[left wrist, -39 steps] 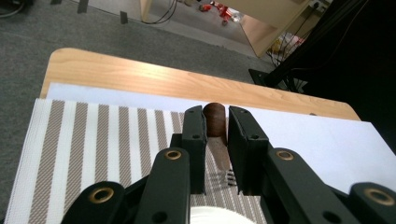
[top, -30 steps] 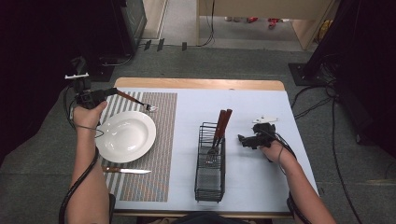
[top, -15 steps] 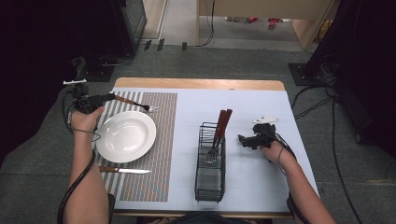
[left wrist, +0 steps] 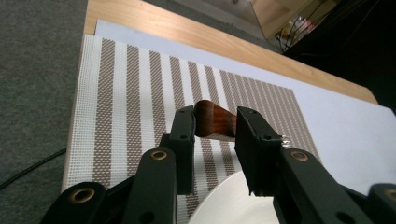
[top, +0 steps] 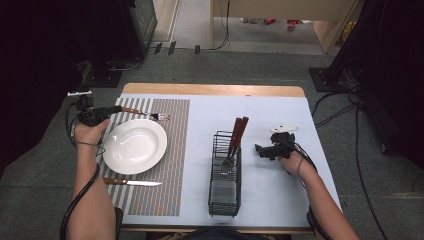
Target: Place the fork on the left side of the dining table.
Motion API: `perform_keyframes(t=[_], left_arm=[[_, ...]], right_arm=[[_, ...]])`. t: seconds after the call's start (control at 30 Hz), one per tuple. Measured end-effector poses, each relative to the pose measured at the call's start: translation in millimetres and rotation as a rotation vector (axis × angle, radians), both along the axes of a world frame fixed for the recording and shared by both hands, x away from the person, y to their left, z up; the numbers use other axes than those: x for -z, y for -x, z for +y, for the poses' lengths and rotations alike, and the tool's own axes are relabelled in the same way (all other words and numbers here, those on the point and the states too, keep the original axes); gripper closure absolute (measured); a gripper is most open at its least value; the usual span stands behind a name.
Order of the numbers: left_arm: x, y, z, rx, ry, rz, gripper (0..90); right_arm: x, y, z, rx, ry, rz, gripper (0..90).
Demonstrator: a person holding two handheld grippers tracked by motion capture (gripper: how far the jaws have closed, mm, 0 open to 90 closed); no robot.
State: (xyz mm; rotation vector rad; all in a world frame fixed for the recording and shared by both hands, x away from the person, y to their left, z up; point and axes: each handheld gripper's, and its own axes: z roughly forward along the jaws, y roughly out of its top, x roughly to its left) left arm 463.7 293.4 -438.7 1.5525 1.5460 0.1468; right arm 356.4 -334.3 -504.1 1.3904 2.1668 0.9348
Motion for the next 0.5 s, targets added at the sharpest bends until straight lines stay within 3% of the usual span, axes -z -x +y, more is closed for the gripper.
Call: perform_keyframes(t=[0.5], left_arm=[[13.1,-11.4,7.3,0.011,0.023,0.023,66.7]], right_arm=[[0.0,0.3,-0.1,0.003,-0.002,0.000,0.8]])
